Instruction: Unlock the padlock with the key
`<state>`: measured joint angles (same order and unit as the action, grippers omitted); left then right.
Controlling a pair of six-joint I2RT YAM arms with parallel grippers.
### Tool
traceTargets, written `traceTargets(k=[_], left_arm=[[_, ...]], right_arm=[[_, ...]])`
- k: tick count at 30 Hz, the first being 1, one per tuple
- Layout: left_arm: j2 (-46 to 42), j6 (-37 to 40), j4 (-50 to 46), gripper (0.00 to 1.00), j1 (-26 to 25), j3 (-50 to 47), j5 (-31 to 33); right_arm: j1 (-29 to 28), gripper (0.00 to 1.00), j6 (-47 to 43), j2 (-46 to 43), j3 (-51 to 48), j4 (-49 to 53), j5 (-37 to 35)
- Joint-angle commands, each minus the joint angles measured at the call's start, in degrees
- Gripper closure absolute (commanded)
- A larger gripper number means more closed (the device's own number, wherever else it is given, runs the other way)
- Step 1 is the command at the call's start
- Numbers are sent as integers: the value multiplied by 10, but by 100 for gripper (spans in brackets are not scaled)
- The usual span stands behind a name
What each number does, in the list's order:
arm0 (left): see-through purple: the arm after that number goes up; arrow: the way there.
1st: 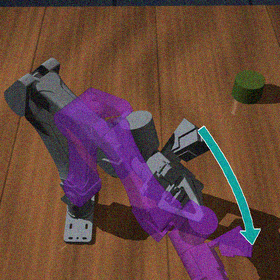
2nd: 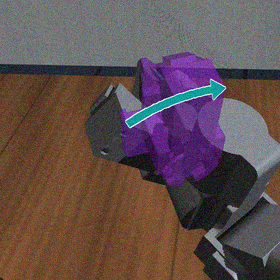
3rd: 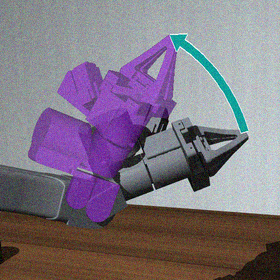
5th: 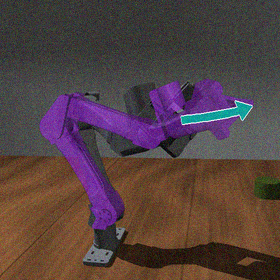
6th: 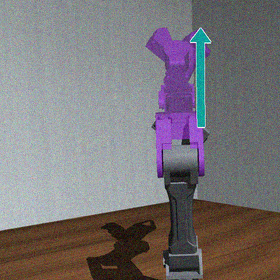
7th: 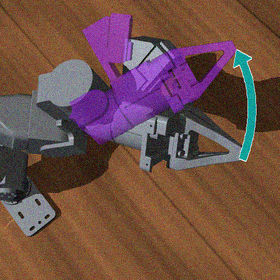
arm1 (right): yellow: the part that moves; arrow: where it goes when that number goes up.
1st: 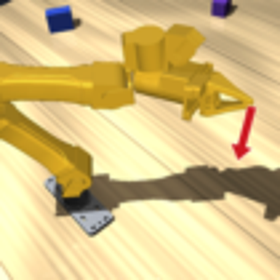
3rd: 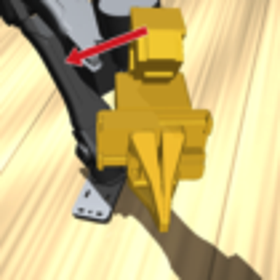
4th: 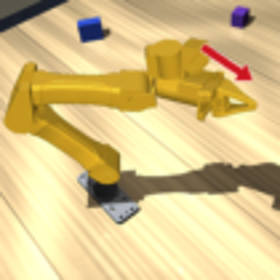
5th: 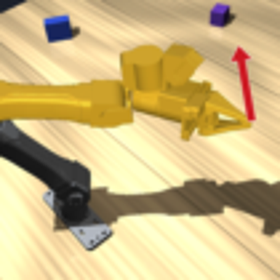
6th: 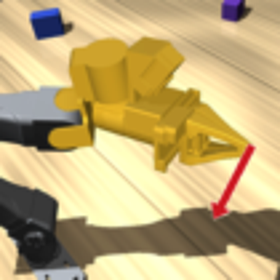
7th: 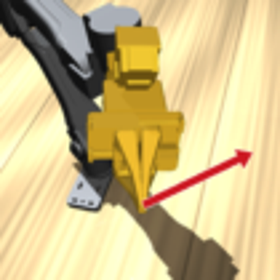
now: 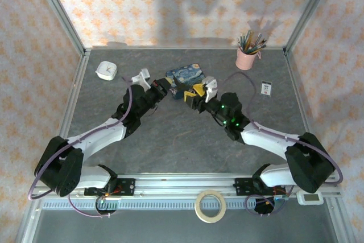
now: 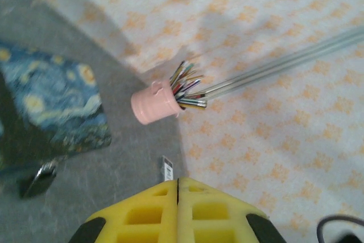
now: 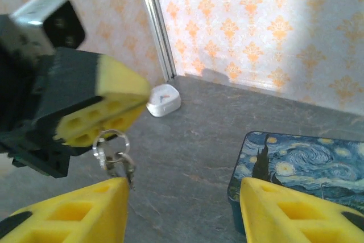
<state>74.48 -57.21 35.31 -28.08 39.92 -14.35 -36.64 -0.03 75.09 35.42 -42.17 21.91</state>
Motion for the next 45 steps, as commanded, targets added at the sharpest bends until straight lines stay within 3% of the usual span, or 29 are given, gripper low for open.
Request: traceTargets(k=[1, 4, 9, 15, 20, 26, 35, 40, 45], left_arm=[[-21, 165, 28, 100, 2, 9, -18], [-28, 223, 96, 100, 2, -9, -51], [-33, 254, 155, 100, 2, -23, -83], [-34, 267, 154, 100, -6, -19, -123], [-67, 308, 120, 100, -14, -31, -103], [-75, 296, 169, 100, -13, -58, -137], [-49, 268, 214, 100, -14, -55, -162], [-49, 271, 210, 100, -14, -55, -149], [-48, 285, 188, 100, -14, -55, -138]], right_arm=[[16, 46, 112, -15, 22, 7, 97], [29, 45, 168, -9, 36, -13, 149], [44, 46, 278, 40, 72, -71, 274], [44, 46, 352, 108, 103, -140, 348], [44, 50, 335, 118, 104, -136, 348], [44, 63, 360, 132, 102, -176, 380], [40, 66, 399, 160, 105, -225, 412], [34, 63, 374, 156, 102, -207, 442], [37, 60, 258, 113, 108, -64, 435]])
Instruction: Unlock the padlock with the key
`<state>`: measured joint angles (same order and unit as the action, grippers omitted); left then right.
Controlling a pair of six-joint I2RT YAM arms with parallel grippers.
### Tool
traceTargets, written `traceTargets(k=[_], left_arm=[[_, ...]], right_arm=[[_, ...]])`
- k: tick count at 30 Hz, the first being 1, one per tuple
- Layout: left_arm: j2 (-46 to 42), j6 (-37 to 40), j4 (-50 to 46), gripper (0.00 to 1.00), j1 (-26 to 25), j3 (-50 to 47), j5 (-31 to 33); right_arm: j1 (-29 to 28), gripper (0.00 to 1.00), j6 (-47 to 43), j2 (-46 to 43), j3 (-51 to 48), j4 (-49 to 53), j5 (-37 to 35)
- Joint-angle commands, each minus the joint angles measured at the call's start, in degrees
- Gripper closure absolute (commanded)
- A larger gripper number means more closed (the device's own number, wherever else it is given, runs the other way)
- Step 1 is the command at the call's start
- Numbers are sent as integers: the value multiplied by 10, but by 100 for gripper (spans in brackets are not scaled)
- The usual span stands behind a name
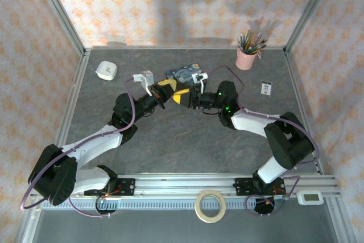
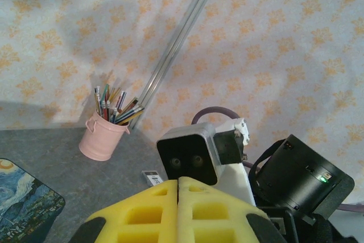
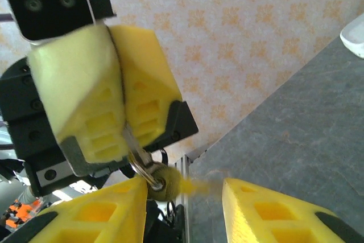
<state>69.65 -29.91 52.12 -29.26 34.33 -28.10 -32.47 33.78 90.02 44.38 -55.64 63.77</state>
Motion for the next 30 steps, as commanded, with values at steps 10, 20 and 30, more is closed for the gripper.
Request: traceTargets(k=[10, 20, 30], left_arm=[[12, -4, 36, 100, -3, 4, -16], [20, -18, 49, 100, -4, 0, -12], [25, -61, 84, 100, -4, 1, -20]], right_arm=[[10, 57, 2, -19, 18, -36, 11], [-12, 48, -11, -5, 15, -32, 20], [-12, 88, -12, 15, 17, -30, -10]])
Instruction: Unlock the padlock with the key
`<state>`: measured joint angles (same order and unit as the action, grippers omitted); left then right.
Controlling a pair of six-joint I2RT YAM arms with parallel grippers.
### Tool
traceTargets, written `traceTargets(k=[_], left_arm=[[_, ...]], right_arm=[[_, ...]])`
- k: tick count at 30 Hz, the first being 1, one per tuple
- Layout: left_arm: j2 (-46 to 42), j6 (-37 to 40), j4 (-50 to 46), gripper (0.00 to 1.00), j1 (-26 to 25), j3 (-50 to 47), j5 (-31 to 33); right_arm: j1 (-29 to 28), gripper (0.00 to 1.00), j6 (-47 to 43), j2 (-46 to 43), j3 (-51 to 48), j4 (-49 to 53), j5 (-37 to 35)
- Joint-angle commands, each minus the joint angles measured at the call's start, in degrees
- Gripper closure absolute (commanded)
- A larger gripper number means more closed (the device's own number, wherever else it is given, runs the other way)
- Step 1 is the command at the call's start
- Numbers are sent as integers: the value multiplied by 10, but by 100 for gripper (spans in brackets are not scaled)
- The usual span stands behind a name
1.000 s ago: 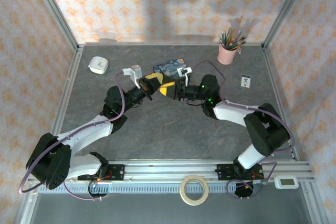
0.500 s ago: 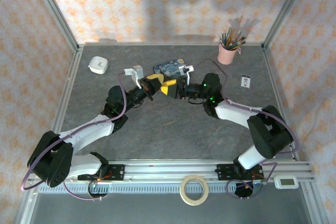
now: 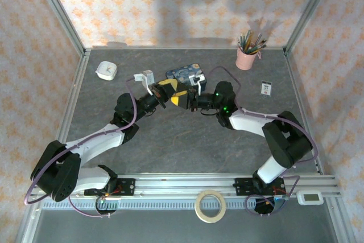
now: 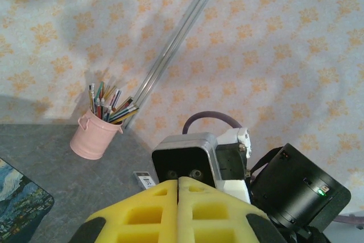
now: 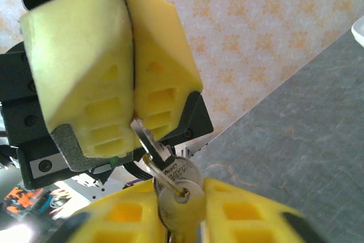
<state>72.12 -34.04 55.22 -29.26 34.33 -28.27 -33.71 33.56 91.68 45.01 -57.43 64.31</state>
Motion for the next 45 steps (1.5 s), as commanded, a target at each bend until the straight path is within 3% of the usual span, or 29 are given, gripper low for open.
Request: traceTargets(k=[1, 3, 4, 7, 8, 9, 12, 15, 21, 26, 31, 35, 45], left_arm=[[-1, -23, 53, 100, -4, 0, -14], [-7, -32, 42, 100, -4, 1, 3], [-12, -38, 31, 91, -4, 1, 18], [-36, -68, -32, 30, -1, 5, 94], [-44, -83, -63, 20, 2, 9, 121], [-50, -96, -84, 18, 6, 12, 136], [-54, -126, -119, 17, 10, 21, 147], [-35, -137, -149, 19, 9, 47, 122], [14, -117, -184, 24, 8, 86, 87], [23, -190, -193, 22, 9, 59, 123], [41, -340, -116, 22, 9, -10, 135], [64, -456, 23, 27, 4, -57, 139], [108, -578, 153, 33, -21, -51, 150]], right_arm=[[0, 92, -20, -5, 11, -3, -22], [0, 96, -52, -17, 12, 34, -44], [0, 97, -77, -28, 13, 62, -64], [-2, 99, -160, -65, 14, 155, -143], [-5, 99, -196, -81, 16, 192, -188], [-7, 100, -217, -89, 17, 214, -214], [-18, 100, -275, -110, 24, 276, -295], [-26, 100, -304, -110, 37, 316, -333], [-29, 100, -302, -106, 36, 314, -317], [-15, 100, -281, -106, 15, 281, -266], [6, 100, -236, -102, -13, 215, -213], [7, 100, -216, -100, -24, 179, -200], [7, 100, -177, -79, -37, 119, -191]])
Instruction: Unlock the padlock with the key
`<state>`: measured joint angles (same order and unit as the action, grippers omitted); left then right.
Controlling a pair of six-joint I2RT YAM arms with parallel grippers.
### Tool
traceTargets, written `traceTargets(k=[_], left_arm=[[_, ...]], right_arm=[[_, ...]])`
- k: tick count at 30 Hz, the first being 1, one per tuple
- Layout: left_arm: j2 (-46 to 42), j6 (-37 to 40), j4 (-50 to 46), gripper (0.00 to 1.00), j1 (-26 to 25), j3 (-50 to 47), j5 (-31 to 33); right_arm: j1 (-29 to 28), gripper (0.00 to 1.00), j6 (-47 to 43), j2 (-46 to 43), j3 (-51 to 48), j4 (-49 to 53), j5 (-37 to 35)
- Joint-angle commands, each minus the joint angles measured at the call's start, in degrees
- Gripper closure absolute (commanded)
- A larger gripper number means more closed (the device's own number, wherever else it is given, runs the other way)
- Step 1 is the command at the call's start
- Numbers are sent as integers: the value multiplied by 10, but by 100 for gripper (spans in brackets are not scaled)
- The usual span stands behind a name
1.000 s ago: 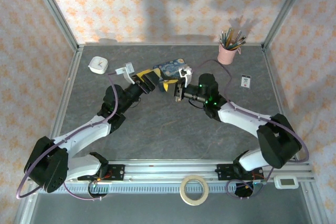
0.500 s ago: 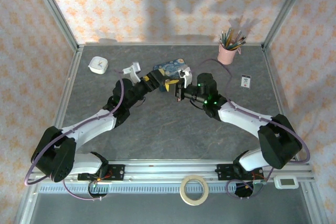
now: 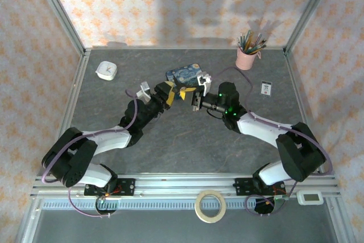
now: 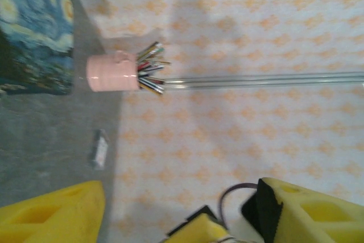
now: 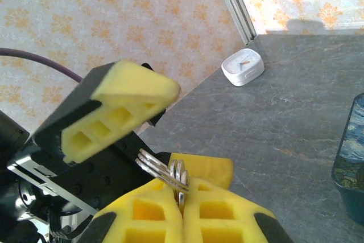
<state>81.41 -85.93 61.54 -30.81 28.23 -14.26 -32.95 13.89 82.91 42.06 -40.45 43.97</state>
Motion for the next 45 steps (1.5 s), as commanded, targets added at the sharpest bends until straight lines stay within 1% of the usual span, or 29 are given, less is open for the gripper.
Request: traceTargets(k=[1, 9, 12, 16, 20, 23, 27, 30, 34, 41, 42, 43, 44, 45], left_arm=[[20, -63, 96, 35, -7, 13, 9], [58, -87, 132, 40, -17, 33, -9], [57, -82, 127, 42, -18, 38, -10], [53, -73, 116, 48, -18, 42, -9], [53, -72, 116, 49, -18, 40, -8], [55, -71, 116, 51, -18, 40, -8], [60, -70, 116, 56, -18, 43, -9], [64, -70, 118, 62, -18, 43, -10], [65, -65, 115, 75, -18, 45, -11], [66, -63, 110, 98, -18, 48, -13], [65, -61, 110, 100, -18, 47, -12], [64, -60, 110, 100, -18, 46, -11], [62, -58, 108, 100, -18, 45, -10], [59, -50, 107, 100, -17, 45, -9]], right_arm=[[-1, 100, 23, 12, -6, -55, 14], [-2, 100, 34, 29, -3, -72, 20], [-2, 100, 34, 34, -1, -69, 21], [-2, 100, 34, 37, -2, -65, 14], [-2, 100, 25, 33, -3, -56, 4], [-2, 100, 24, 30, -4, -56, 13], [-3, 100, 21, 24, -5, -61, 42], [-4, 100, 6, 19, -2, -41, 53], [-9, 100, -17, 12, 1, -6, 52], [-10, 100, -33, 2, 3, 6, 43], [-10, 99, -35, 1, 5, 10, 45], [-10, 93, -39, -2, 6, 15, 45], [-10, 83, -42, -5, 7, 24, 44], [-9, 70, -45, -10, 8, 37, 39]])
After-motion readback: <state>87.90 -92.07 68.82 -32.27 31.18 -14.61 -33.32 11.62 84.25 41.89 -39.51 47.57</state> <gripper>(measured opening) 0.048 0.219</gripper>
